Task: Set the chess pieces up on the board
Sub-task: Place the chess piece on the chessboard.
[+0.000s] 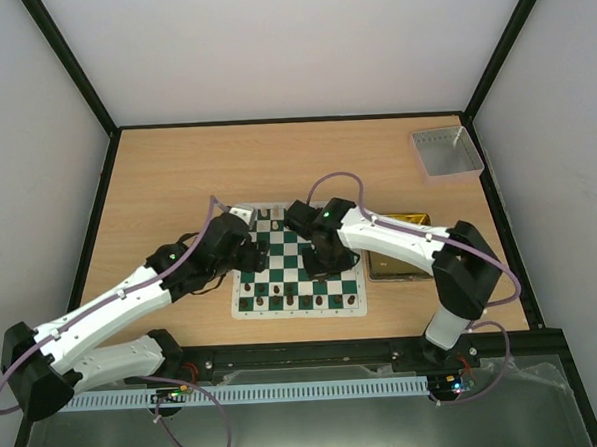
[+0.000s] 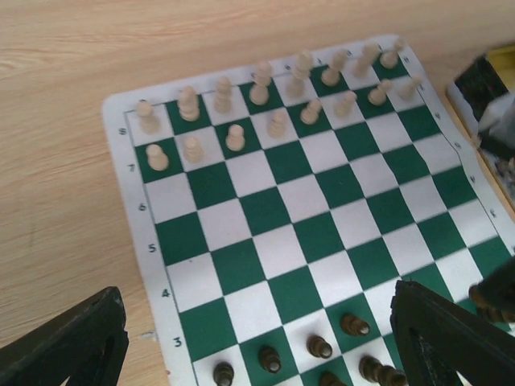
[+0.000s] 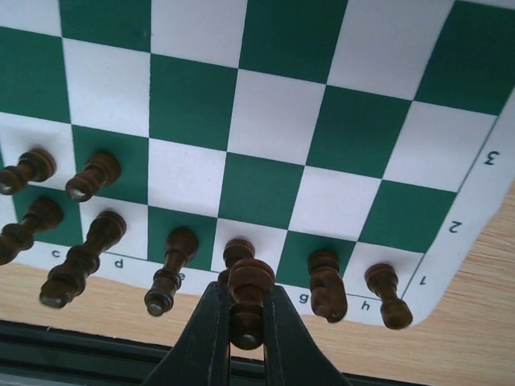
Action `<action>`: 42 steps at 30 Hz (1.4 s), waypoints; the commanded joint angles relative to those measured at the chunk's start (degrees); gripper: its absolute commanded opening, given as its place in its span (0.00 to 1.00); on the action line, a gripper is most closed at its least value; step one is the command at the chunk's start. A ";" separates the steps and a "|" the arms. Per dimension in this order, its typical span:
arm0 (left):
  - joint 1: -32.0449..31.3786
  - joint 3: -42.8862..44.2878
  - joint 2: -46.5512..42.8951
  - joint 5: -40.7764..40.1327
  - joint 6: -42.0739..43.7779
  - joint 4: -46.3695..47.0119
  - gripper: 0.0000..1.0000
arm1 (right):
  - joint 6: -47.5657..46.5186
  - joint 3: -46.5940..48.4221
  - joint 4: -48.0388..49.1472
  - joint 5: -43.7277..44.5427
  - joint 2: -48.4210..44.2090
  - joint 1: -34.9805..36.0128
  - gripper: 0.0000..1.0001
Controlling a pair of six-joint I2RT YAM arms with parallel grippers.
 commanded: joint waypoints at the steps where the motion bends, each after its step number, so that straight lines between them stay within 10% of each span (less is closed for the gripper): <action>1: 1.45 0.80 -1.60 -4.44 -1.47 -1.95 0.90 | -1.09 0.47 0.98 0.43 3.02 1.00 0.05; 42: 2.86 0.82 -4.25 -7.77 -2.45 -2.49 0.99 | -3.06 5.92 6.53 -3.31 15.58 2.24 0.05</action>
